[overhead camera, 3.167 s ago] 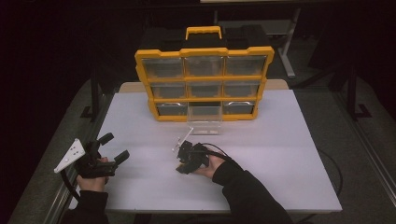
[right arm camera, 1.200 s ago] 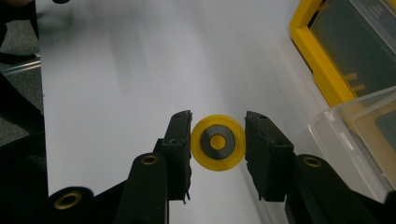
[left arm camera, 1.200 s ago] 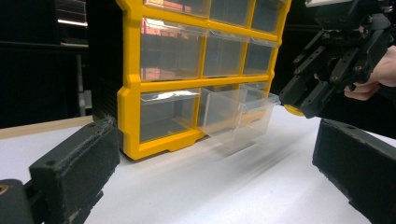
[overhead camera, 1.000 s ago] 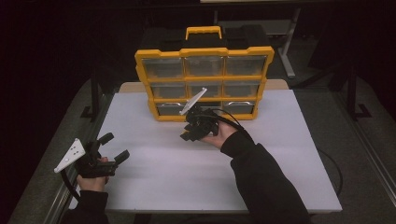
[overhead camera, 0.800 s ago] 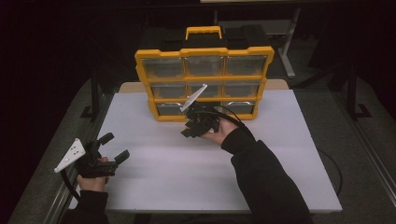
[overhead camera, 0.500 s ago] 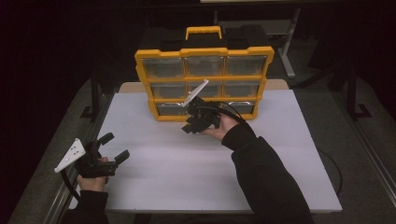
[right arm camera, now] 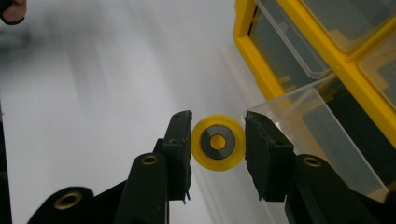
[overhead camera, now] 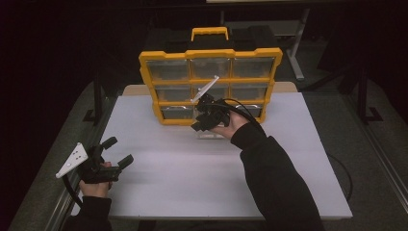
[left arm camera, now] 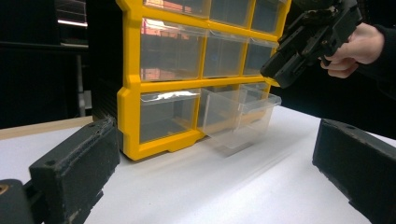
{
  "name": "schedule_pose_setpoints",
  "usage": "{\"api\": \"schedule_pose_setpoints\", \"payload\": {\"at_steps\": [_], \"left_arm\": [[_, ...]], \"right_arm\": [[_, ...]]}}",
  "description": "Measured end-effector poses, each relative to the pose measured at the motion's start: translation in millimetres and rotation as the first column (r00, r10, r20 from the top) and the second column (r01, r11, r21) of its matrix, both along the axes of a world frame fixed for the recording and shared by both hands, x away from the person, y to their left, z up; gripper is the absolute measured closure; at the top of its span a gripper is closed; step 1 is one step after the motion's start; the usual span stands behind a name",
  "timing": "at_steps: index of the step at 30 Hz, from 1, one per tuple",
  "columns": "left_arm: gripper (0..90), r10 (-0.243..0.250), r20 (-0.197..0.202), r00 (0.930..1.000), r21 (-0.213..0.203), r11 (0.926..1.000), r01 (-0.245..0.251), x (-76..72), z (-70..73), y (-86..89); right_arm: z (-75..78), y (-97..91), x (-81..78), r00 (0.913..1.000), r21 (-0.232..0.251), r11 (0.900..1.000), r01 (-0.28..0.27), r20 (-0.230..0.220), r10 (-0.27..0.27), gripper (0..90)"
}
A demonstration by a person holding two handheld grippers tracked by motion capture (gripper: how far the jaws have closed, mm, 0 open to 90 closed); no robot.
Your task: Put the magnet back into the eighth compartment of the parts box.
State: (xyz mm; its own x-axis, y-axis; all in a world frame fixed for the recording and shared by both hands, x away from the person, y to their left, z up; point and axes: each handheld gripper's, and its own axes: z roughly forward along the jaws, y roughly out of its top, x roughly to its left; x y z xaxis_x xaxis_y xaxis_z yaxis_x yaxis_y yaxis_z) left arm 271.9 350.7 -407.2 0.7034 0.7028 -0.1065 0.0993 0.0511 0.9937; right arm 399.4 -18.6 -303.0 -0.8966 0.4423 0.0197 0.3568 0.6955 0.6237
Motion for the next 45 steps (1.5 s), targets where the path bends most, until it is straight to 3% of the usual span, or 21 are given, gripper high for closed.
{"api": "schedule_pose_setpoints", "payload": {"at_steps": [18, 32, 36, 45], "left_arm": [[0.6, 0.000, -0.001, 1.0000, 0.001, 1.0000, 0.000, 0.3, -0.4, -0.3], [0.7, -0.002, -0.003, 1.0000, -0.002, 1.0000, 0.002, 0.3, -0.5, -0.4], [0.7, -0.005, -0.004, 1.0000, 0.000, 1.0000, 0.005, 0.2, -0.6, -0.6], [0.7, -0.004, -0.004, 1.0000, -0.009, 1.0000, 0.004, 0.0, -0.7, -0.2]], "right_arm": [[-1.8, -15.8, 20.7, 0.9970, 0.017, 0.9969, 0.077, -0.014, -0.077, 61.0], [-3.8, -25.5, 34.5, 0.9820, 0.028, 0.9816, 0.189, 0.003, -0.189, 59.7], [-3.6, -29.2, 36.5, 0.9751, 0.040, 0.9743, 0.222, -0.012, -0.221, 44.5], [-1.3, -34.7, 32.2, 0.9672, 0.048, 0.9661, 0.254, -0.001, -0.254, 20.9]]}}
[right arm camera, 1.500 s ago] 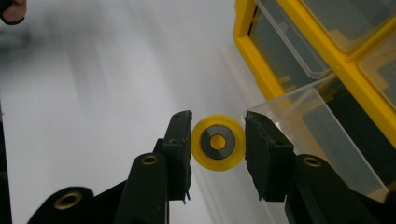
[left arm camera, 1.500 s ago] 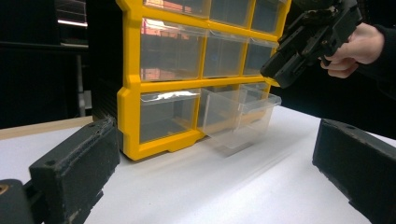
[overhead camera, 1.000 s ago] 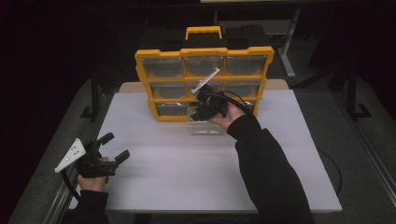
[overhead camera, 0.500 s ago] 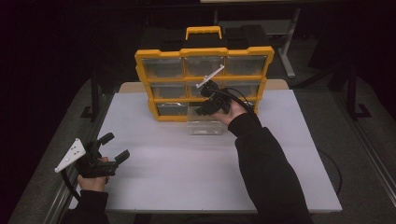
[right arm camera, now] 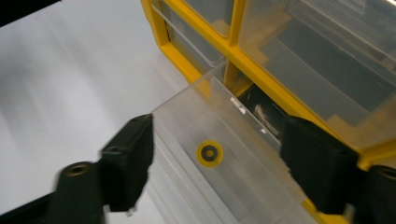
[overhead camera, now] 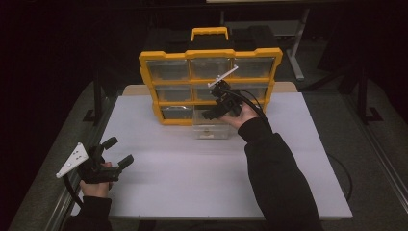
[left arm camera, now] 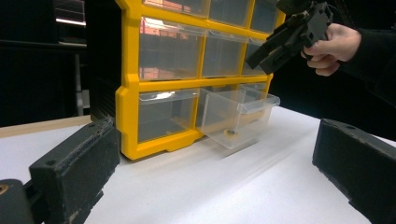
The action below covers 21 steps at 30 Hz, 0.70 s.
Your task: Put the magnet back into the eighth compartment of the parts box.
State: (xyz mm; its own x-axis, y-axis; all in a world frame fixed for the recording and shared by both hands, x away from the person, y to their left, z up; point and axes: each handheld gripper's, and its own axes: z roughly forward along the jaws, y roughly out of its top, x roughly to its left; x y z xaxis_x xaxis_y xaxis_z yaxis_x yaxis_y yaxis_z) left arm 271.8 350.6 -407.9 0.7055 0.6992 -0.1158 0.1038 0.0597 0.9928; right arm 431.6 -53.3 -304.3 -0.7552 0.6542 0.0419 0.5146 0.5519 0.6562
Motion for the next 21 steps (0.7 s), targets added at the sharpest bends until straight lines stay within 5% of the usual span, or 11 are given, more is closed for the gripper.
{"api": "schedule_pose_setpoints", "payload": {"at_steps": [10, 21], "left_arm": [[0.7, -0.005, -0.003, 1.0000, 0.004, 1.0000, 0.005, 0.3, -0.2, -0.3], [0.7, 0.001, -0.002, 1.0000, 0.005, 1.0000, -0.001, 0.4, -0.1, 0.0]], "right_arm": [[-5.8, -9.5, -8.4, 0.9994, 0.016, 0.9996, 0.023, 0.024, -0.023, 0.7], [-11.2, -27.5, -21.4, 0.9990, 0.040, 0.9990, 0.017, 0.041, -0.019, 0.0]]}}
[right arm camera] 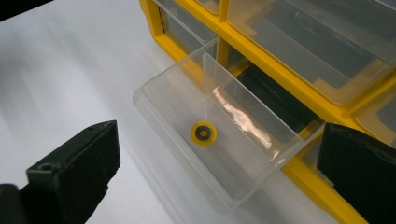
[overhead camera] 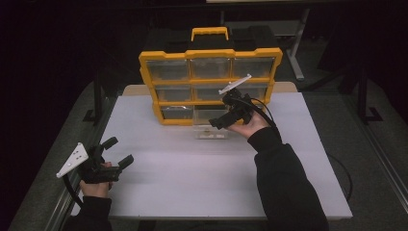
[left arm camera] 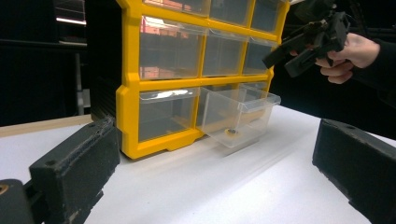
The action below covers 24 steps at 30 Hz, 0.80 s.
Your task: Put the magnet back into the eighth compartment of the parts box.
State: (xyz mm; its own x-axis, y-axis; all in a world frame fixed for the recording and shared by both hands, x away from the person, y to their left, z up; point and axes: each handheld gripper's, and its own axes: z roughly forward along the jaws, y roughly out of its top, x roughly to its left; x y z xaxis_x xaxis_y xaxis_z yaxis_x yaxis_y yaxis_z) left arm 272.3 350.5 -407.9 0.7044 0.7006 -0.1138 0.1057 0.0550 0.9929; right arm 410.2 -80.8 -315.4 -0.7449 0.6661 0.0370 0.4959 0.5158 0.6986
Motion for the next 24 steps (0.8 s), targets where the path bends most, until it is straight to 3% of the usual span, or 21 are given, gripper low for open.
{"api": "schedule_pose_setpoints", "payload": {"at_steps": [14, 24], "left_arm": [[0.6, -0.002, 0.000, 1.0000, 0.006, 1.0000, 0.002, 0.0, 0.1, -0.3], [0.7, -0.001, 0.000, 1.0000, 0.006, 1.0000, 0.001, -0.3, 0.2, -0.4]], "right_arm": [[-7.8, -19.8, -16.5, 0.9998, 0.049, 0.9987, 0.011, 0.018, -0.012, 0.0], [-5.7, -29.5, -28.5, 0.9984, 0.085, 0.9964, 0.010, 0.054, -0.015, 0.0]]}}
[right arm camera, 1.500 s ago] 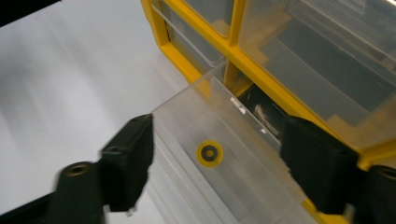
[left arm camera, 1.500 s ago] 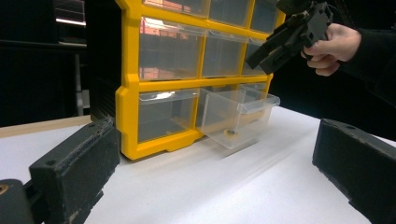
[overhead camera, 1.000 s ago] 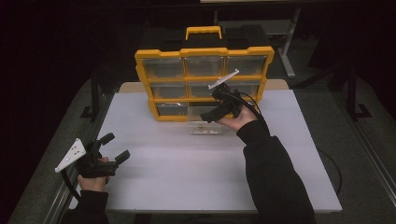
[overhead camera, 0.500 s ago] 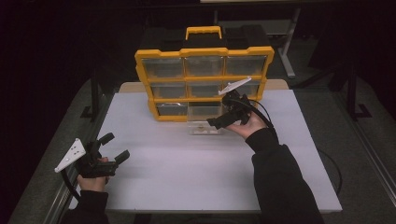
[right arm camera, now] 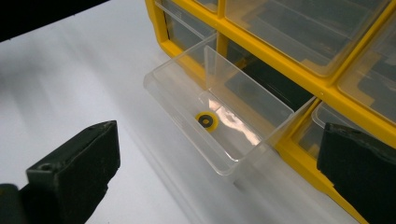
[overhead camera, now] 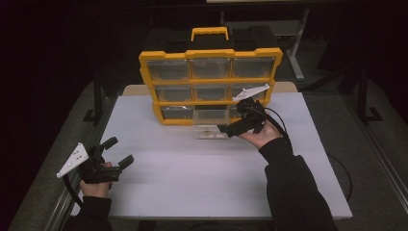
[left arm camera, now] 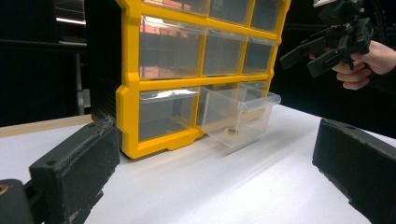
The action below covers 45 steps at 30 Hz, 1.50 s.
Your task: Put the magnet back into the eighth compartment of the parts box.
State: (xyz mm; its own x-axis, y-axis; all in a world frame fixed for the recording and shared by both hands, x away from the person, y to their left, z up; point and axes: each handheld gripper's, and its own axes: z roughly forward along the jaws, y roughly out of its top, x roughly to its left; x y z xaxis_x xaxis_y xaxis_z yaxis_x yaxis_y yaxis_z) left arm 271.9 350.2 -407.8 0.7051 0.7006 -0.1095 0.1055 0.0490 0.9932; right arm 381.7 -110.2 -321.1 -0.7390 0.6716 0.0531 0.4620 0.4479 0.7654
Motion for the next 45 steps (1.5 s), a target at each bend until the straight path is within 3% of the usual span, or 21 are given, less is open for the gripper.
{"api": "schedule_pose_setpoints", "payload": {"at_steps": [19, 45], "left_arm": [[0.7, 0.004, 0.002, 1.0000, -0.001, 1.0000, -0.004, -0.1, 0.1, 0.5], [0.7, 0.005, 0.002, 1.0000, 0.004, 1.0000, -0.005, -0.5, -0.1, 0.1]], "right_arm": [[-6.5, -27.7, -22.8, 0.9988, 0.090, 0.9958, 0.020, 0.043, -0.024, 0.0], [-34.2, -58.3, -50.0, 0.9957, 0.175, 0.9830, 0.054, 0.064, -0.066, 0.0]]}}
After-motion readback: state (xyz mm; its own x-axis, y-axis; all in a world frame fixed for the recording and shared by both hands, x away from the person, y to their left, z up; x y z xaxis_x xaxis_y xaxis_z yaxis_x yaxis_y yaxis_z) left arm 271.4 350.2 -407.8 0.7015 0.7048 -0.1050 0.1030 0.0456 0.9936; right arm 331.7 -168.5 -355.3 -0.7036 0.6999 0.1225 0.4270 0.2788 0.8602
